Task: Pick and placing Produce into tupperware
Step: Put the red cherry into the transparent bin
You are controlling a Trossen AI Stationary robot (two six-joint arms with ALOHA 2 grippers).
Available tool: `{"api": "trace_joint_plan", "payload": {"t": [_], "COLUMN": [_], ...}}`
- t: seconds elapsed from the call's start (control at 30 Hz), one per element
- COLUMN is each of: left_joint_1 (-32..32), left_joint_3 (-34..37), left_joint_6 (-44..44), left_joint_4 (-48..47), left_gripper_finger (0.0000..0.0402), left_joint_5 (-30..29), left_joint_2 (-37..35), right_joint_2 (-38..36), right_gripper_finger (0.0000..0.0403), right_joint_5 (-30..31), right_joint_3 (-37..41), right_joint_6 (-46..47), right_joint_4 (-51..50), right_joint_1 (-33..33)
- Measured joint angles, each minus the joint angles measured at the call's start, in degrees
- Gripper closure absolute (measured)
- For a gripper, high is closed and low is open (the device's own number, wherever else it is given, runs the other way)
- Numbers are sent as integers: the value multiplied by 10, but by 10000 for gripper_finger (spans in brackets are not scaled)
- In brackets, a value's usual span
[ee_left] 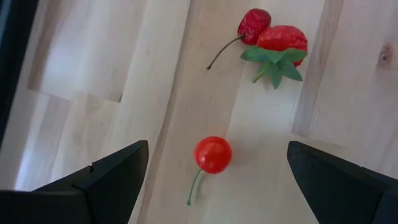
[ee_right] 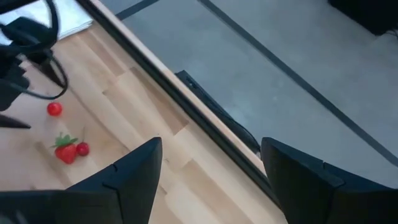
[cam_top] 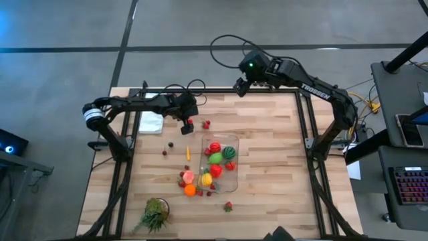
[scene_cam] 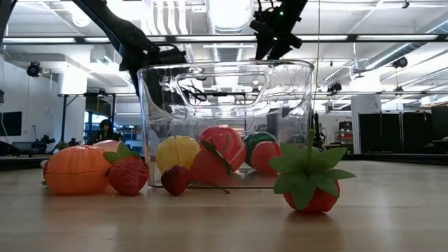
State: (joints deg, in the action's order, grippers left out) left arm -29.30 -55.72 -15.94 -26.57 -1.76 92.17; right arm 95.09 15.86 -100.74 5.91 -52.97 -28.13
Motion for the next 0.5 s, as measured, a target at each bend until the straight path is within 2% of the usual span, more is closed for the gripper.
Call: {"api": "trace_joint_plan", "payload": {"t": [0.17, 0.3, 0.5], "left_joint_1": [0, 0, -1], "left_joint_3": [0, 0, 0], "left_joint_6": [0, 0, 1], "left_joint_4": [10, 9, 21], "left_gripper_finger": [33, 33, 34], "left_joint_5": [10, 8, 0], "left_joint_2": [24, 41, 43], "right_joint_2": [0, 0, 1], "right_gripper_finger": [136, 140, 140], "right_joint_5": [-4, -34, -40], "right_joint_3": [14, 28, 53], "right_joint_6": [-9, -11, -10], "right_joint_4": [29, 45, 50], "right_joint_1": [-15, -26, -33]}}
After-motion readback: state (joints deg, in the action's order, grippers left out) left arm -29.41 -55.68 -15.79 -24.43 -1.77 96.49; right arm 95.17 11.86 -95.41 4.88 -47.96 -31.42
